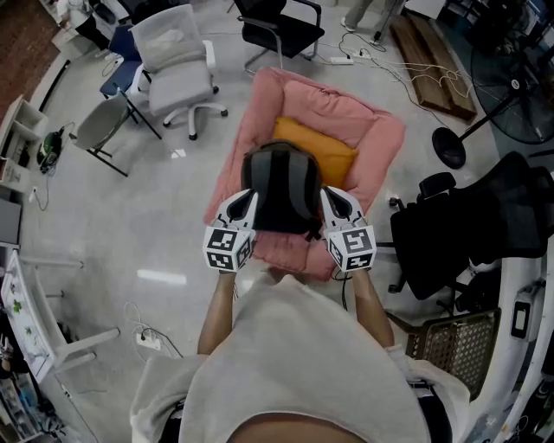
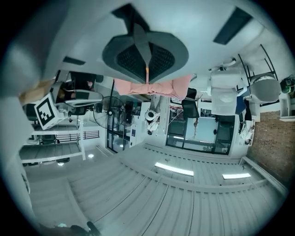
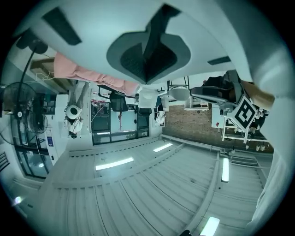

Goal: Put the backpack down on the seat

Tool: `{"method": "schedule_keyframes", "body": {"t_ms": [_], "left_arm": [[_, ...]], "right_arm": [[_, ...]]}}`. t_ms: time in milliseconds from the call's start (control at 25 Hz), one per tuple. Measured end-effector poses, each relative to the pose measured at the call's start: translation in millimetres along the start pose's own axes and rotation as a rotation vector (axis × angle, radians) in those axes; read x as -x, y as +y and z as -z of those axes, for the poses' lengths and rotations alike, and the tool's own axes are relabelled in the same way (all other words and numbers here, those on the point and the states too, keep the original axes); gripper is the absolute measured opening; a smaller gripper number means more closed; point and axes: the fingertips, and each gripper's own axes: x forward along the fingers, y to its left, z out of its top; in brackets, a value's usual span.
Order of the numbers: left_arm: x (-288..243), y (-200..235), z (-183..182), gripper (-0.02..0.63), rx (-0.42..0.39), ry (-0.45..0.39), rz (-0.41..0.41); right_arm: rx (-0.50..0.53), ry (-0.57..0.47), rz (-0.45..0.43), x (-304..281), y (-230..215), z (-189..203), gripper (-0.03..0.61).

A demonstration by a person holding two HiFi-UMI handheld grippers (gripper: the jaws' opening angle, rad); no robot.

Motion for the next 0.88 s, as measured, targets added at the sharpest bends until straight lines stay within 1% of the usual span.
{"method": "schedule_keyframes", "body": {"t_ms": [360,880], "left_arm": [[3.9,-10.7,5.6,0.021,-0.010,0.008,-0.001],[2.3,-10.2,6.6,0.021,-0.011,0.016,-0.008]], "right_arm": [[-0.002,0.013,-0.018,6.7,5.4,6.5,-0.003],[0.010,0.038,-0.017,4.9,2.1,13.0,-0.003]]}}
